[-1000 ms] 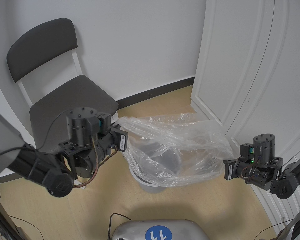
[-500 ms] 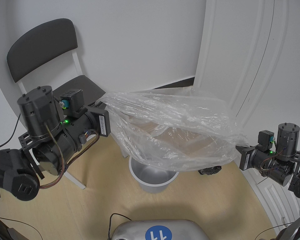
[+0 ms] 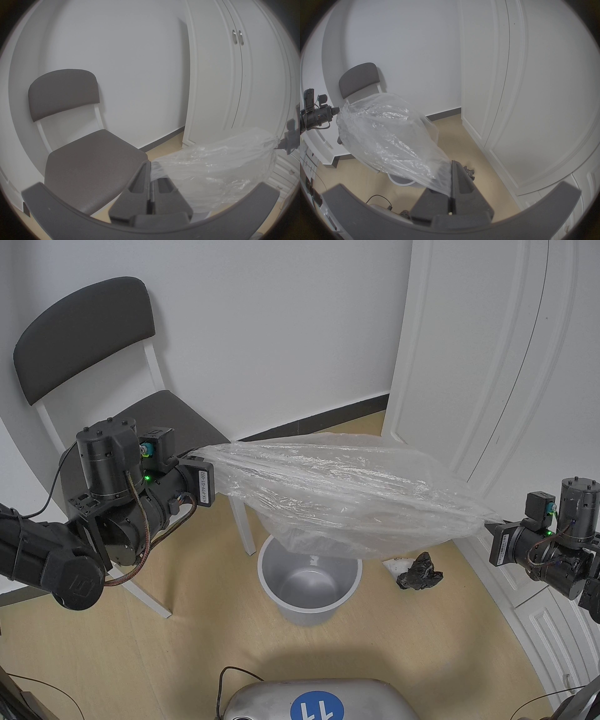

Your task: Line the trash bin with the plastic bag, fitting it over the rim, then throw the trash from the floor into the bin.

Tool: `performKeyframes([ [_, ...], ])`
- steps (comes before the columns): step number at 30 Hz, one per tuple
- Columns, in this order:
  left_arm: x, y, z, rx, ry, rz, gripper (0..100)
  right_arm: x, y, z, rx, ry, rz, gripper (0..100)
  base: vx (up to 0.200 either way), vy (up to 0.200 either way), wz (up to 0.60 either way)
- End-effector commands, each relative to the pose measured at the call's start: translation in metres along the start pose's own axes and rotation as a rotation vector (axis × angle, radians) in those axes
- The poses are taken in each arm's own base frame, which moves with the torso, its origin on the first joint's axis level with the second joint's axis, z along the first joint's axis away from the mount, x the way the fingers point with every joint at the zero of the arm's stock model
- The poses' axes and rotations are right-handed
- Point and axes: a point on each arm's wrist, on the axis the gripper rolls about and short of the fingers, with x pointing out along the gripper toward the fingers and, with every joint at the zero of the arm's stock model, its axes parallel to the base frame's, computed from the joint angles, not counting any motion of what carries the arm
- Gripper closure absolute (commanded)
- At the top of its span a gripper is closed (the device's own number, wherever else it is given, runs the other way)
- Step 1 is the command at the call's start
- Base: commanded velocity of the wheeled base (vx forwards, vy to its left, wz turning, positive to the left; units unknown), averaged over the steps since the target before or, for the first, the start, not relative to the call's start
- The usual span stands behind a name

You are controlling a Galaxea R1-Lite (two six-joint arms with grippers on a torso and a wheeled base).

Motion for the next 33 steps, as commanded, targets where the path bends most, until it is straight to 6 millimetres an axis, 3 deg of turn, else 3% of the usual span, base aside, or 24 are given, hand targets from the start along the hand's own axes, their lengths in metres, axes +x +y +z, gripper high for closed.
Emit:
performKeyframes([
  [1, 0.004, 0.003, -0.003, 0.003, 0.008, 0.015, 100, 0.006, -0.003, -0.003, 0.000, 0.019, -0.019, 100, 0.000, 0.000, 0.00],
  [11, 0.006, 0.008, -0.002, 0.002, 0.004, 0.027, 100, 0.012, -0.006, -0.004, 0.002, 0.031, -0.037, 100, 0.000, 0.000, 0.00],
  [15, 0.007, -0.003, -0.005, 0.000, -0.004, -0.012, 100, 0.014, -0.002, -0.005, -0.006, 0.038, -0.023, 100, 0.000, 0.000, 0.00],
  [26, 0.009, -0.075, -0.030, -0.031, -0.112, -0.188, 100, 0.043, 0.046, -0.011, -0.085, 0.013, 0.120, 100, 0.000, 0.000, 0.00],
  [33, -0.010, -0.100, -0.035, -0.033, -0.122, -0.278, 100, 0.060, 0.070, -0.022, -0.084, -0.057, 0.184, 100, 0.000, 0.000, 0.00],
])
